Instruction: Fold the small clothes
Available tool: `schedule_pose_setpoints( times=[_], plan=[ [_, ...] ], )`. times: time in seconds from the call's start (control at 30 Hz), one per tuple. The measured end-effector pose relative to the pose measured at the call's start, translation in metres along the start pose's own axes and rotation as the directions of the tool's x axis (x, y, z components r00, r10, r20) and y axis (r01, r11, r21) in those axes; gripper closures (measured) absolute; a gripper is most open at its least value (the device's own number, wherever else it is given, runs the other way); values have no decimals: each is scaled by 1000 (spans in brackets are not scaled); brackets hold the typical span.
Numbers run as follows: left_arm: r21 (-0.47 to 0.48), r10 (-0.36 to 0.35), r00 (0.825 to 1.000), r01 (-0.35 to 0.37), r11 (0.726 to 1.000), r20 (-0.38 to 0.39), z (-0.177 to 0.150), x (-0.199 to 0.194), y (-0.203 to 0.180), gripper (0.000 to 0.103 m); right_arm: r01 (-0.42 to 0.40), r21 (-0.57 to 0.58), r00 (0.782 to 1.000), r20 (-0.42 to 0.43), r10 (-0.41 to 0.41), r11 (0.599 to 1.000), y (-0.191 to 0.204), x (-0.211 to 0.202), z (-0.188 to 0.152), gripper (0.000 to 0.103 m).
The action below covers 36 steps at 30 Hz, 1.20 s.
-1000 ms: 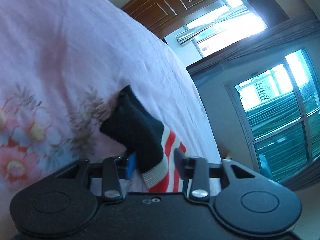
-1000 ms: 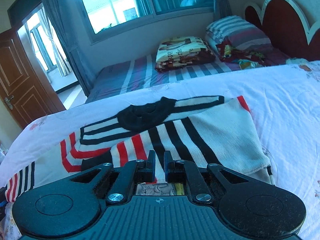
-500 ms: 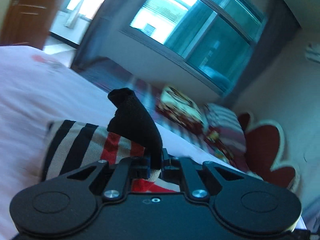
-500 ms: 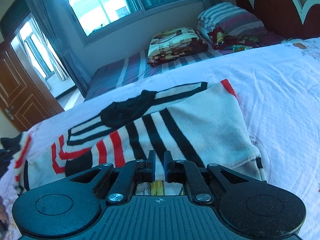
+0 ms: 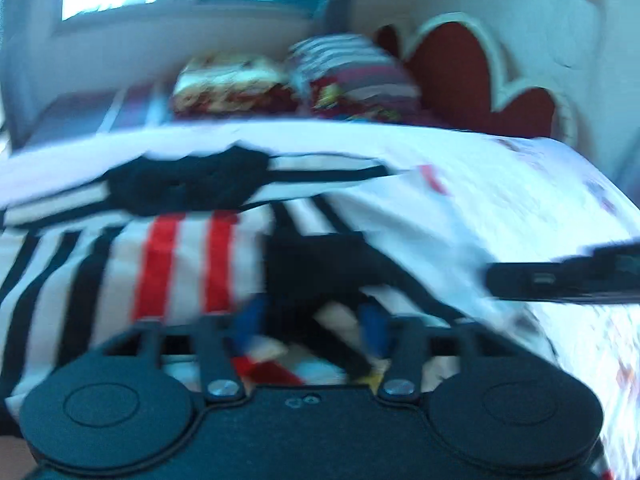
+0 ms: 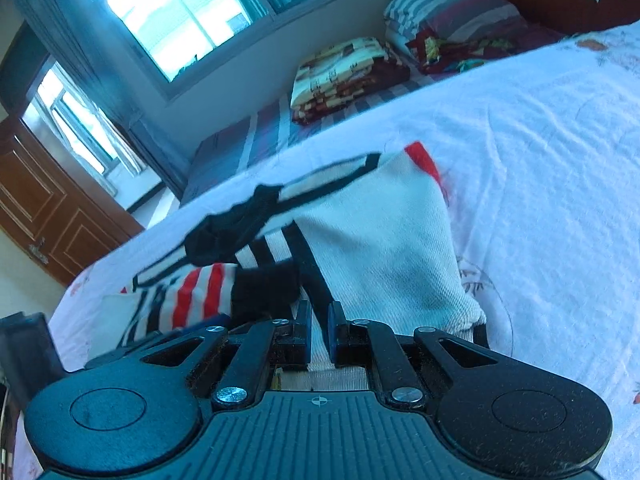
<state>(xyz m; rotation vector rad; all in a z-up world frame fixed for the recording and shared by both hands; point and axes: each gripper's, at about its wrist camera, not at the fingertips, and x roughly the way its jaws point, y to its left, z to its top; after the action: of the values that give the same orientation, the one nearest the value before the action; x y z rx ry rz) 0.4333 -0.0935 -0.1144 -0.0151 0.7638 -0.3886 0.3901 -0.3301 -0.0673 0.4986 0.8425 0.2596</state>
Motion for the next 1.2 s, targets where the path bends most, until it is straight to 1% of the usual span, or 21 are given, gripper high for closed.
schedule_pose_setpoints(
  times=[0.03,0.07,0.1,0.13,0.17,0.2,0.23,0.33,0.37,0.4,0.43,0.47,0.53,0.57,0.6,0.63,0.7,0.8,0.87,1.0,1.2],
  plan=[
    [-8,-15,1000,15,1000,11,-3,-9,1,37,-5,0,1000,-11,5,1000,0,3,-2,95],
    [-26,-7,999,8,1000,35,-8,-21,7,37,-16,1,1000,-16,16,1000,0,5,-4,95],
    [-49,17,998,-14,999,54,-14,-34,11,37,-21,5,1000,-16,21,1000,1,7,-6,85],
    [-77,47,997,-42,996,68,-20,-48,22,37,-27,8,1000,-12,27,1000,1,9,-8,65],
    [-110,85,993,-76,991,84,-26,-62,35,37,-35,14,999,-1,35,999,2,10,-9,20],
    [-147,133,986,-118,982,98,-32,-76,46,37,-36,24,999,37,35,999,3,10,-12,12],
    [-175,185,977,-165,971,106,-39,-90,60,39,-53,17,996,75,51,998,5,10,-14,12],
    [-218,337,934,-306,927,119,-62,-124,100,41,-124,53,991,49,121,991,10,26,-11,16],
    [-224,369,924,-341,913,100,-65,-132,109,42,-136,76,990,32,134,988,10,35,-9,25],
    [-223,386,920,-363,905,66,-66,-133,120,45,-129,95,992,10,129,987,11,43,-8,33],
    [-221,399,916,-382,897,36,-66,-130,127,50,-118,115,993,-9,119,986,11,52,-6,34],
    [-216,402,916,-390,895,12,-66,-128,134,50,-116,120,993,-5,118,986,13,57,-6,34],
    [-203,410,912,-402,893,-3,-68,-124,142,52,-92,92,996,-4,93,991,20,64,-1,39],
    [-199,417,909,-408,891,2,-66,-120,144,52,-81,77,997,-10,82,994,25,67,1,53],
    [-201,425,905,-415,887,8,-64,-118,147,53,-75,61,997,-19,76,995,29,71,3,79],
    [-213,425,905,-412,886,12,-64,-118,151,54,-65,40,997,-35,67,997,33,76,5,87],
    [-256,406,914,-390,884,11,-61,-116,159,59,-50,-1,998,-29,50,999,40,76,8,90],
    [-244,391,920,-377,894,12,-69,-120,160,60,-51,-100,996,71,58,994,56,47,10,90],
    [-243,377,926,-366,898,0,-70,-117,163,60,-37,-143,993,106,52,989,60,33,7,90],
    [-260,351,936,-340,904,-4,-73,-115,171,60,41,-108,997,71,-33,993,40,40,-10,90],
    [-187,325,946,-323,928,-23,-74,-117,171,58,72,-47,996,49,-69,996,19,41,-25,91]
  ],
)
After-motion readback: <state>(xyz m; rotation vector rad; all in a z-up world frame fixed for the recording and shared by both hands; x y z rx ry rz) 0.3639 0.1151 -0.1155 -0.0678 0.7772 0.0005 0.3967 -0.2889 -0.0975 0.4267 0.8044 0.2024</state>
